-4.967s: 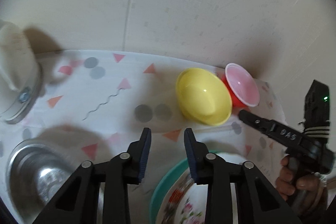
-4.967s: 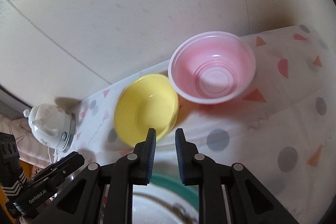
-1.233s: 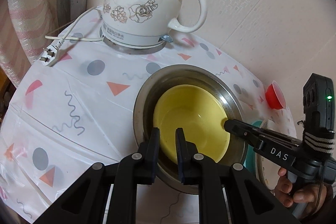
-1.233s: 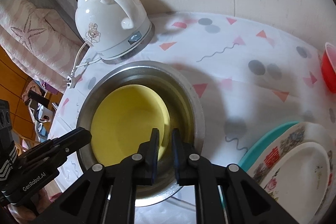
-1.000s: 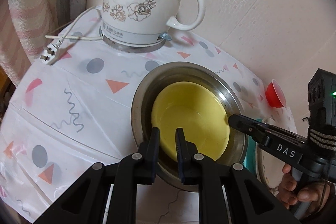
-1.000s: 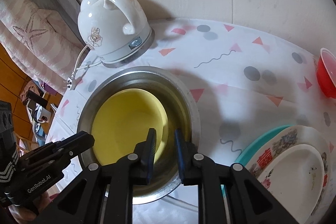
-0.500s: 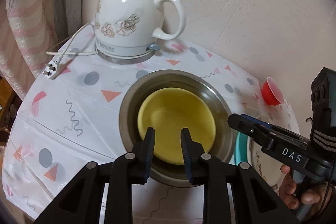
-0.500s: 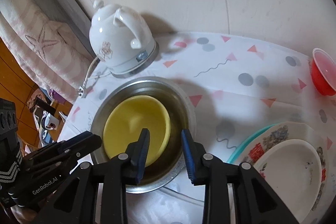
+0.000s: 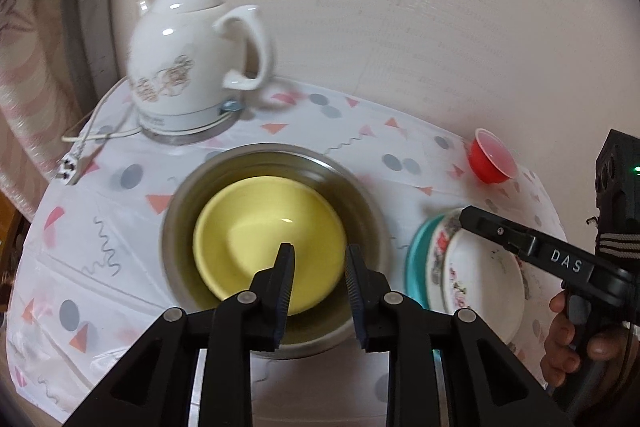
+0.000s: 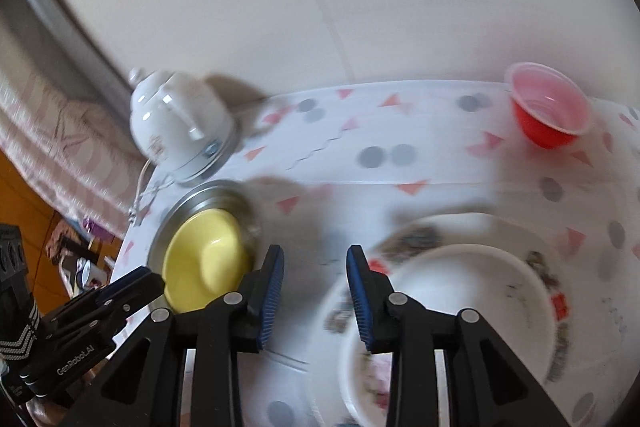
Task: Organize plates and bowls
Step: 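Move the right gripper toward the pink-and-red plastic bowl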
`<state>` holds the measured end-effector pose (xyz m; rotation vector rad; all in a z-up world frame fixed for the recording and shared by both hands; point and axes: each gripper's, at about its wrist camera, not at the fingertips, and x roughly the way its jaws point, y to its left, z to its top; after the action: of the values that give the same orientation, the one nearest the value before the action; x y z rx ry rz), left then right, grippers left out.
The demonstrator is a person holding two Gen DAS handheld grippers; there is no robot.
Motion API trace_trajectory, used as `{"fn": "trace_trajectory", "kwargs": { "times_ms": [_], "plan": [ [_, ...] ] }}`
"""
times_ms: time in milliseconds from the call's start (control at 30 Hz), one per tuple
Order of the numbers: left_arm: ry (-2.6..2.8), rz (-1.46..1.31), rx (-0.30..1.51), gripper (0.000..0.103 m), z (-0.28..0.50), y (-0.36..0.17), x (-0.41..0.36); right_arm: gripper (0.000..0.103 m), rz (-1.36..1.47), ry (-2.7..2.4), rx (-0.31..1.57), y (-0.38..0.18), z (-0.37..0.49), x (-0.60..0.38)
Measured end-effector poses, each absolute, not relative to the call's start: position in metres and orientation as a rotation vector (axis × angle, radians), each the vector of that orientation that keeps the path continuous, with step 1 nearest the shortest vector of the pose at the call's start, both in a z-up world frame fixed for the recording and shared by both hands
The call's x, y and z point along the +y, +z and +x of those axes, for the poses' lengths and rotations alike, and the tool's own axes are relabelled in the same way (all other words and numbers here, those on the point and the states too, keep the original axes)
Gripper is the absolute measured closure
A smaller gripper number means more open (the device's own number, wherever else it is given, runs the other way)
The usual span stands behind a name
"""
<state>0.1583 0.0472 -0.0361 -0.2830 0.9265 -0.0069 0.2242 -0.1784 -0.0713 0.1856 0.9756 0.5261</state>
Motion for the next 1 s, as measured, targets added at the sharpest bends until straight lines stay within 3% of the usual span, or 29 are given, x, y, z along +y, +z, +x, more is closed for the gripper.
{"fn": "trace_trajectory", "kwargs": {
  "times_ms": [433,733,1000],
  "plan": [
    [-0.112,-0.222,0.961,0.07,0.178,-0.035,-0.014,0.063,0.327,0.338,0.978,-0.079,0.233,-0.267],
    [-0.146,-0.227,0.993,0.069,0.205,-0.038,-0.041,0.062,0.41,0.226,0.968,-0.082,0.239,-0.326],
    [-0.162,-0.213,1.018,0.063,0.234,-0.039,-0.066,0.062,0.474,0.165,0.938,-0.078,0.261,-0.376]
  ]
}}
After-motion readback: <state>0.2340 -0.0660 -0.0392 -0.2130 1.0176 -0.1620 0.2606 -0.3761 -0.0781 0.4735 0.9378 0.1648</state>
